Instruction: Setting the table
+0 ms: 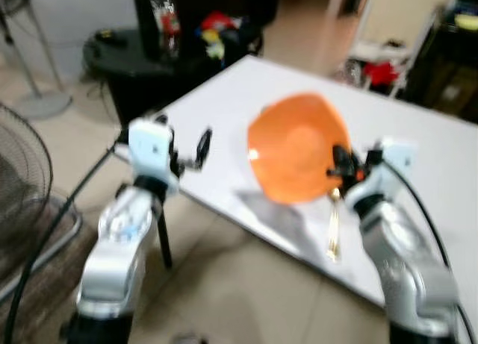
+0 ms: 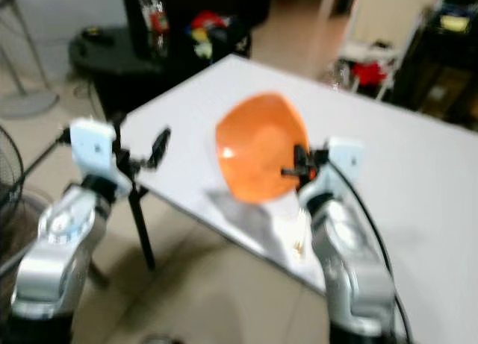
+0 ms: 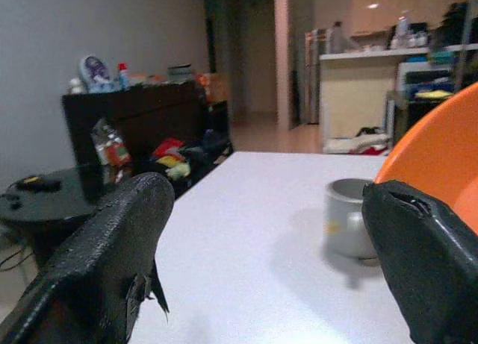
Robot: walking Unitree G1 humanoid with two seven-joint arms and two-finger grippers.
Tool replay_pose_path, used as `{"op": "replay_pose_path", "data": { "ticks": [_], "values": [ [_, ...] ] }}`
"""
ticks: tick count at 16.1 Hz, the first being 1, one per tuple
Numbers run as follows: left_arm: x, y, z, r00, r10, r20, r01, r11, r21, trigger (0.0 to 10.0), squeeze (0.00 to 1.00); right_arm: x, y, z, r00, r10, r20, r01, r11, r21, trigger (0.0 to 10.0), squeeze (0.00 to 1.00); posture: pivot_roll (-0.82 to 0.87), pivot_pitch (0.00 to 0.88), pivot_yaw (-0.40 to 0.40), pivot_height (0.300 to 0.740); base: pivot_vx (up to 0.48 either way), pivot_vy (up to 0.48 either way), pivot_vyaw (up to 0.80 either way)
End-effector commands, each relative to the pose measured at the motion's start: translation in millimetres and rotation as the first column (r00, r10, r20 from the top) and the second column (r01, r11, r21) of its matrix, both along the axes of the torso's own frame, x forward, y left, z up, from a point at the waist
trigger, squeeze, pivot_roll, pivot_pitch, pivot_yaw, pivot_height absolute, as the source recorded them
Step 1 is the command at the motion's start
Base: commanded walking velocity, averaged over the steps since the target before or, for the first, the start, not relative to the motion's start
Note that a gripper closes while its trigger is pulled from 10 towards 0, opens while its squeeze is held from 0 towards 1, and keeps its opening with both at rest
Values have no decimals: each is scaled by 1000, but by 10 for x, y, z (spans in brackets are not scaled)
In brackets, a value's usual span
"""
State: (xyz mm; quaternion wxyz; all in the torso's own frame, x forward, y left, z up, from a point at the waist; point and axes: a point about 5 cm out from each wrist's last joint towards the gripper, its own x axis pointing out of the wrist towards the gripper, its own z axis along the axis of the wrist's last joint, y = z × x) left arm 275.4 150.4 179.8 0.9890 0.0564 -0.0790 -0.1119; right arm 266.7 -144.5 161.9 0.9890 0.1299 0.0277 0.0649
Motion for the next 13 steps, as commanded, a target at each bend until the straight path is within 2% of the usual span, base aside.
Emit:
{"op": "replay_pose_path", "data": {
  "ticks": [1, 7, 10, 13],
  "values": [
    [19, -11, 29, 1000, -4, 8, 4, 1000, 2, 10000, 161, 11, -3, 124, 998, 15, 53, -16, 1000, 12, 10000, 0, 9, 0, -44, 740, 435, 0, 0],
    [23, -10, 47, 1000, -18, 12, 18, 1000, 9, 10000, 157, 60, -61, 175, 999, 8, 53, -11, 997, 75, 10000, 0, 9, 0, -41, 740, 435, 0, 0],
    [23, -16, 51, 999, -35, 8, 35, 999, 13, 10000, 157, 78, -147, 204, 999, -9, 47, 5, 996, 94, 10000, 0, 8, 0, -41, 740, 424, 0, 0],
    [0, -91, 48, 989, -148, -15, 148, 988, 37, 10000, 129, 131, -329, 253, 999, -37, 12, 35, 992, 119, 10000, 0, 4, 0, -41, 740, 110, 0, 0]
  ]
}}
